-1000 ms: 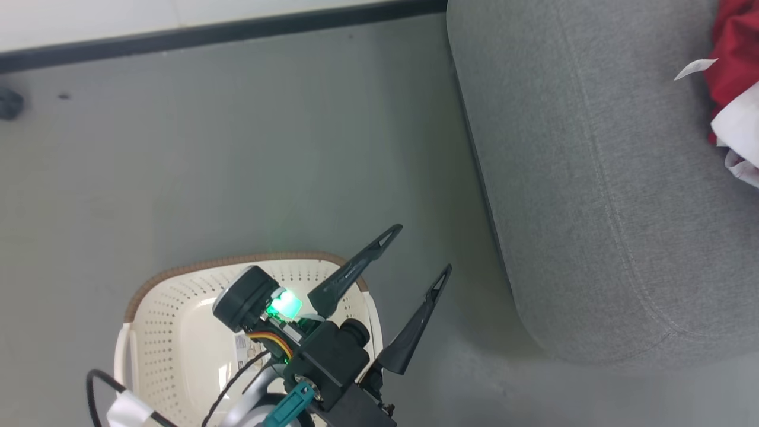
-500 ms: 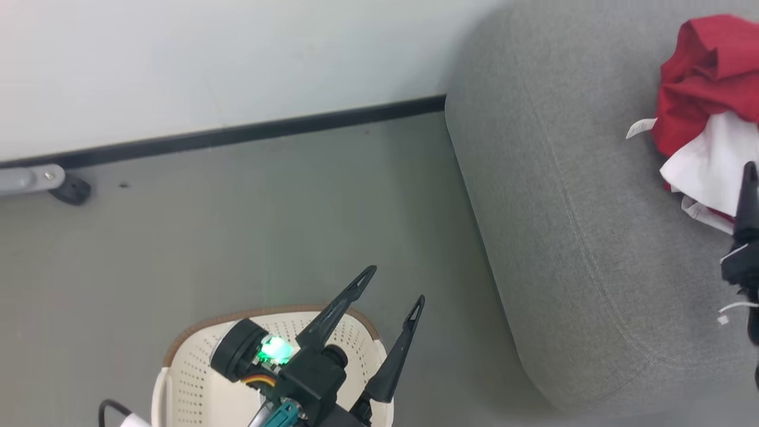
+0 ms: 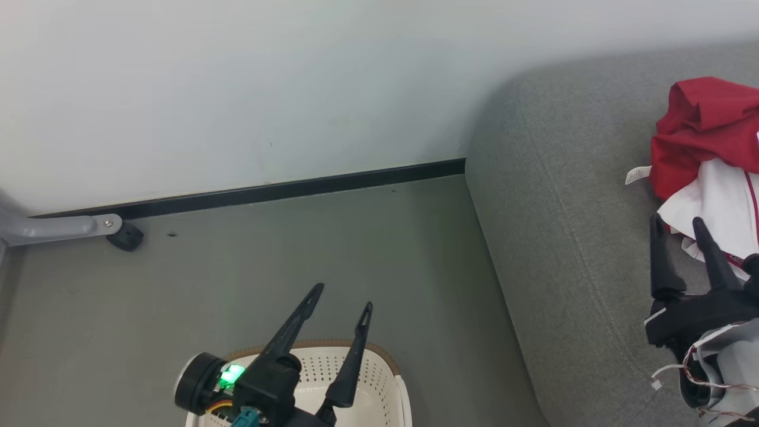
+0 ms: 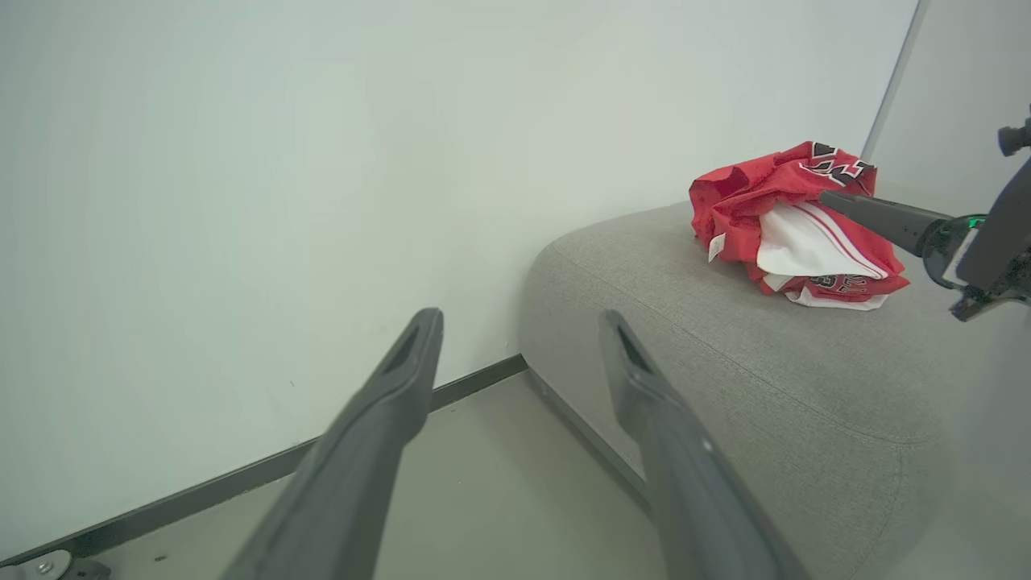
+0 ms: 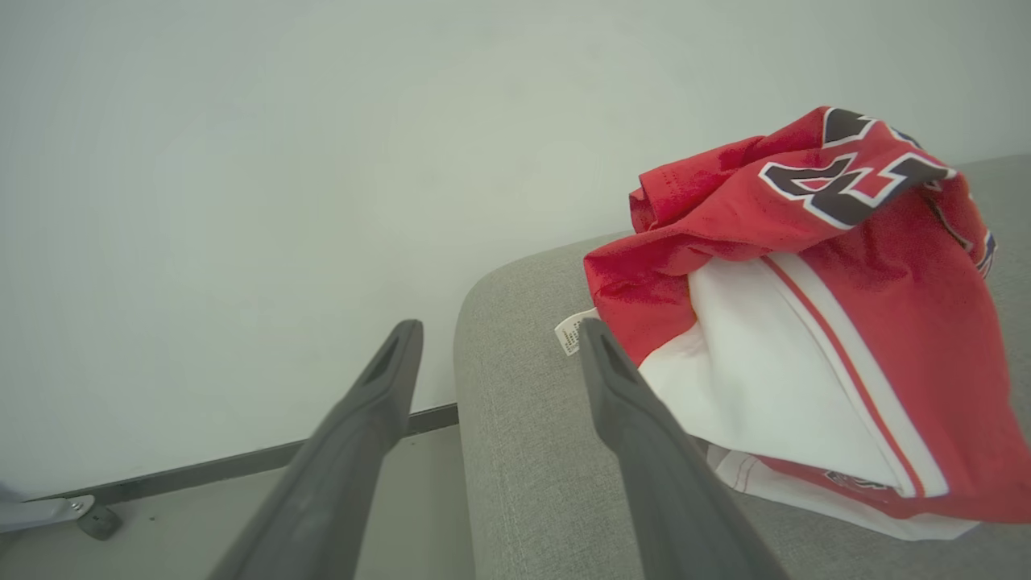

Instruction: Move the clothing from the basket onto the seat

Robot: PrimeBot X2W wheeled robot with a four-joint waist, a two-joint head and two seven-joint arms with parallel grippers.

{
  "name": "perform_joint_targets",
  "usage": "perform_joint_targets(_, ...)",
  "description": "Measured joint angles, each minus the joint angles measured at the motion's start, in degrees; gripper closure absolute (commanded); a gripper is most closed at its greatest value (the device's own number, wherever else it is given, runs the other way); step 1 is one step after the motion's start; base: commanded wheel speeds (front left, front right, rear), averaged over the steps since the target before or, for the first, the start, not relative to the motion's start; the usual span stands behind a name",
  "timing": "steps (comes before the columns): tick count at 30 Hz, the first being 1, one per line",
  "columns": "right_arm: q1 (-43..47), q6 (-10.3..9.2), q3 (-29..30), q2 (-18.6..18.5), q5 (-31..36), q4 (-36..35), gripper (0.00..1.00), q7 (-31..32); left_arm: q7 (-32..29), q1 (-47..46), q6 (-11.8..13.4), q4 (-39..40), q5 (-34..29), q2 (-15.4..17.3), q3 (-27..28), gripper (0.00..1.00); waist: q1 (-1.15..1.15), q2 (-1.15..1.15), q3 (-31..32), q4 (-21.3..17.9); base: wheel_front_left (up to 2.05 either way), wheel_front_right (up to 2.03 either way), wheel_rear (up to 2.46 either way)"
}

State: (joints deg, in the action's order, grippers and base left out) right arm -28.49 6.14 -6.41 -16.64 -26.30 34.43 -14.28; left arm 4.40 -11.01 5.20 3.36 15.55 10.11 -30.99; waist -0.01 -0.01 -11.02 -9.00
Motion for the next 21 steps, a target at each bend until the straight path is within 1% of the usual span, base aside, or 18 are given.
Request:
perform_joint_targets(7,6.28,-0.11,-2.33,2.82,1.71,-6.6,0.0,0.0,0.35,3.23,1.38,-1.67,1.66,0.47,5.81,0.0,0.0,0.01,2.5,1.87,0.0,0.0,0.0)
perform_joint_targets(9,7.94,-0.21,-2.89,3.19,2.11,-8.09,0.0,0.0,0.74,4.15,1.42,-2.29,2.11,0.6,7.44,0.0,0.01,0.01,3.17,2.32,0.0,0.0,0.0)
perform_joint_targets(16,13.33,-1.64,-3.79,4.0,3.64,-13.68,0.0,0.01,1.24,7.04,1.86,-4.25,2.49,0.64,12.2,0.0,0.01,0.01,5.38,3.63,0.0,0.0,0.0)
perform_joint_targets(18,14.09,-1.68,-3.94,4.09,3.92,-14.41,0.0,0.0,1.25,7.28,1.86,-4.5,2.49,0.62,12.77,0.0,0.01,0.01,5.68,3.79,0.0,0.0,0.0)
perform_joint_targets(19,15.54,-2.2,-4.21,4.32,4.32,-15.99,0.0,0.0,1.34,8.1,1.86,-5.09,2.53,0.52,14.05,0.0,0.01,0.01,6.29,4.1,0.0,0.0,0.0)
perform_joint_targets(21,16.9,-2.63,-4.55,4.59,4.83,-17.41,0.0,0.0,1.79,8.67,1.86,-5.8,2.66,0.29,15.21,0.0,0.01,0.01,6.93,4.36,0.0,0.0,0.0)
